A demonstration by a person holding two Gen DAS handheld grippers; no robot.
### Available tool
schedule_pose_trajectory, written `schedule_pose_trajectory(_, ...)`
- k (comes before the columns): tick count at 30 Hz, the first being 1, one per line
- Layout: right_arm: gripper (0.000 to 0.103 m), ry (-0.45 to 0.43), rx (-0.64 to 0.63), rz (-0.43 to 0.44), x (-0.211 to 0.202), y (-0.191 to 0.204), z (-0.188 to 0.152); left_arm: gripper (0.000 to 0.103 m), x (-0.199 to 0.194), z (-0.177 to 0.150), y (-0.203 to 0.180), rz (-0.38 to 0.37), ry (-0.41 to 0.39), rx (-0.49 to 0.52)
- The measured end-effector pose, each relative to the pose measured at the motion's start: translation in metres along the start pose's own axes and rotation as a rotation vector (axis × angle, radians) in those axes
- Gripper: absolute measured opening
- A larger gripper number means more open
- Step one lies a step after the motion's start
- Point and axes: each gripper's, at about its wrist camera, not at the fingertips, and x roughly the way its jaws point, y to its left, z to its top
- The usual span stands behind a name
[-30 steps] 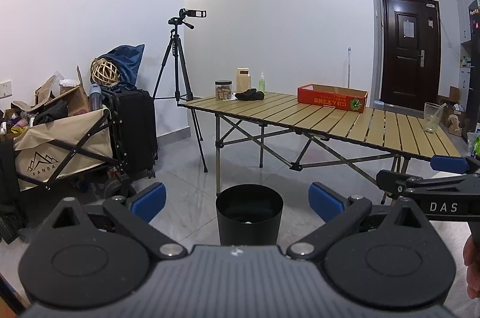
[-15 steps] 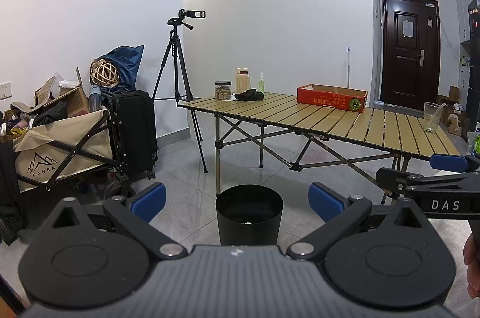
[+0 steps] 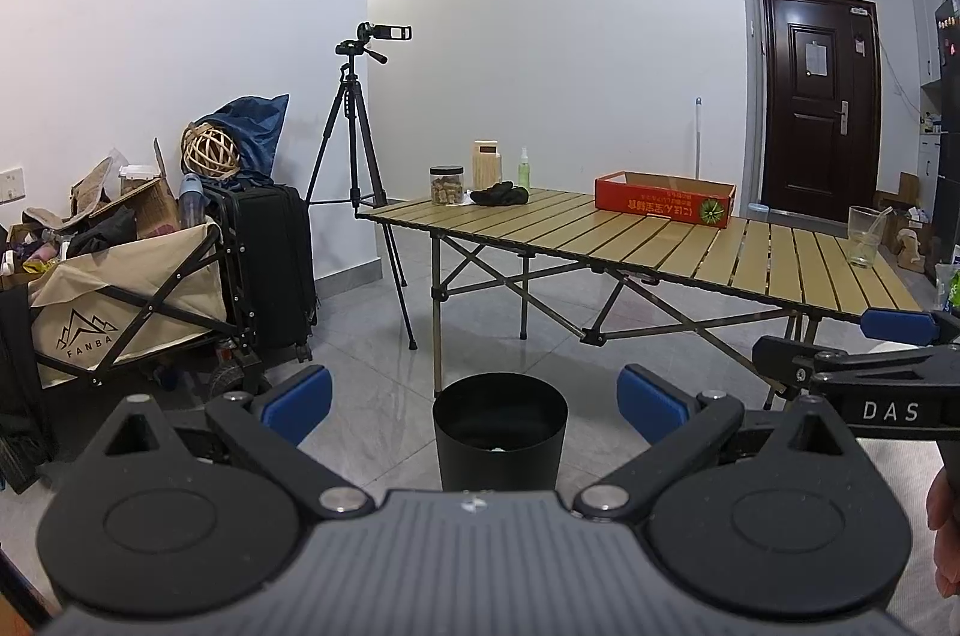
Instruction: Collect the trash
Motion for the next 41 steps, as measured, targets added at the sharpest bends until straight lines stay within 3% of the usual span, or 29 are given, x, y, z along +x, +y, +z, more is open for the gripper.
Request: schedule_pose_trajectory(41,0.103,-0.012,0.002,0.017,-0.001,0.0031,0.0022,0.103,0.0004,0.0051,0.0043,0.008,-0.039,0.004)
